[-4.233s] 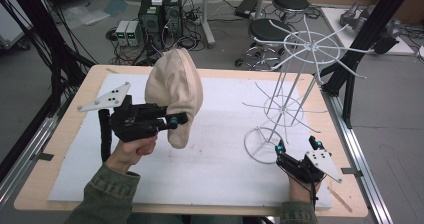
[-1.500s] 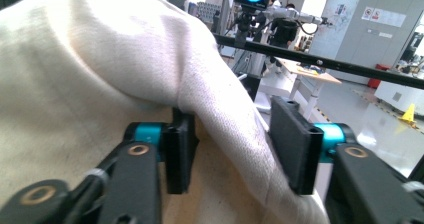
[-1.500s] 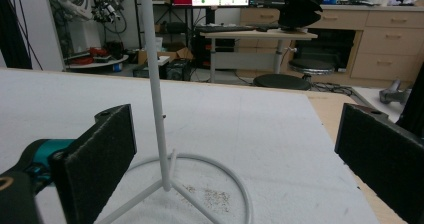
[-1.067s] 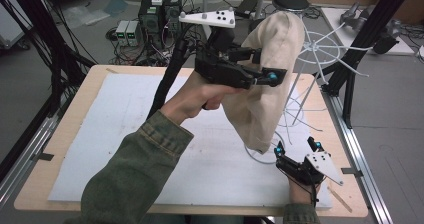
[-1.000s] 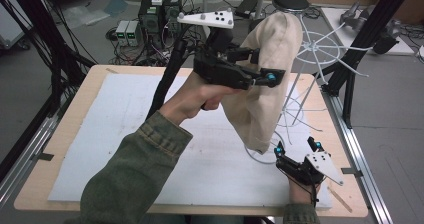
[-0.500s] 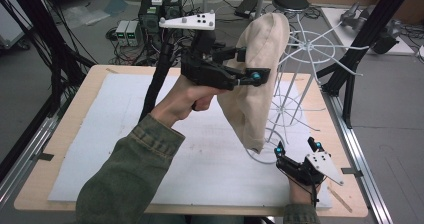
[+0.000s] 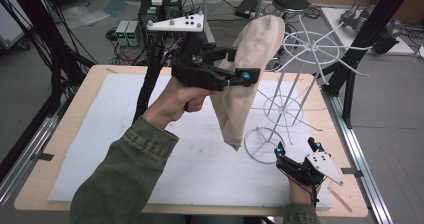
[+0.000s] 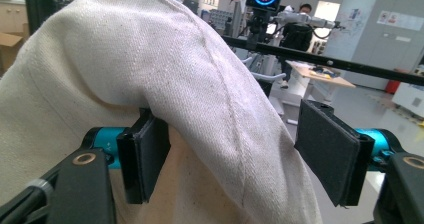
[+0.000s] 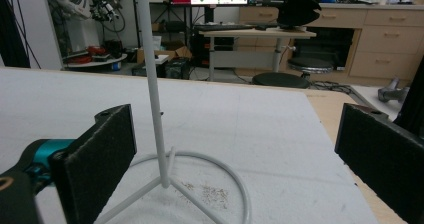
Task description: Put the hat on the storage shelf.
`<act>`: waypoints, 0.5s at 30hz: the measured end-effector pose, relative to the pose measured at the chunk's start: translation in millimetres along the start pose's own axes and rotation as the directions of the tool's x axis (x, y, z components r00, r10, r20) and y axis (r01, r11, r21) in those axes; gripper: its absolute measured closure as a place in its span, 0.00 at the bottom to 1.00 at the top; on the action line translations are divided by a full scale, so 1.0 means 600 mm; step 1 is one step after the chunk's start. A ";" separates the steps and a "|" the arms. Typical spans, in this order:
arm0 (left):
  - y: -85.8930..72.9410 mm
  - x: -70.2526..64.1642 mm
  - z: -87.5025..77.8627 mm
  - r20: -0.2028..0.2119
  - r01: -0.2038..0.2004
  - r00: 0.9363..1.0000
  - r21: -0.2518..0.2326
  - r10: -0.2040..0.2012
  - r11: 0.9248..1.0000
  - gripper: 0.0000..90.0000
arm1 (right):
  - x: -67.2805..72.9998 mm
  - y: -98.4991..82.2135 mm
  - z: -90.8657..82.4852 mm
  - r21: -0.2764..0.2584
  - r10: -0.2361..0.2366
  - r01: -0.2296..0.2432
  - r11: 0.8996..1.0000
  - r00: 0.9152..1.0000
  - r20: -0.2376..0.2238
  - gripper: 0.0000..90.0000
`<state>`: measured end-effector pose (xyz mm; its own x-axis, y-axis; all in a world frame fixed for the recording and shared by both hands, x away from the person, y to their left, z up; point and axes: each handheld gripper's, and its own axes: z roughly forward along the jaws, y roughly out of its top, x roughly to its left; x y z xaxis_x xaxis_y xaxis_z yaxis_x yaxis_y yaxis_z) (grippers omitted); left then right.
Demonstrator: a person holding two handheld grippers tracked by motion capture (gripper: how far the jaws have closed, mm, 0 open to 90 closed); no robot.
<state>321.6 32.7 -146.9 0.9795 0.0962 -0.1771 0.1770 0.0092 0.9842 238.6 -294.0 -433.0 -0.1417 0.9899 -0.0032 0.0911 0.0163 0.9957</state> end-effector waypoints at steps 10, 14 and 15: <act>-0.006 0.004 -0.011 -0.006 0.007 1.000 -0.010 -0.007 1.000 0.33 | -0.001 0.000 0.000 -0.002 -0.001 0.001 1.000 1.000 -0.001 0.02; -0.013 0.005 -0.015 -0.007 0.009 1.000 -0.011 -0.009 1.000 0.33 | -0.001 0.000 0.001 -0.001 -0.001 0.001 1.000 1.000 -0.002 0.02; -0.015 0.005 -0.017 -0.009 0.011 1.000 -0.013 -0.011 1.000 0.33 | -0.001 0.000 0.001 -0.002 -0.001 0.001 1.000 1.000 -0.002 0.02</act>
<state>322.2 43.1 -156.4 0.9765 0.1056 -0.1879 0.1865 0.0232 0.9822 239.0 -294.4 -433.3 -0.1436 0.9896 -0.0041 0.0893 0.0171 0.9959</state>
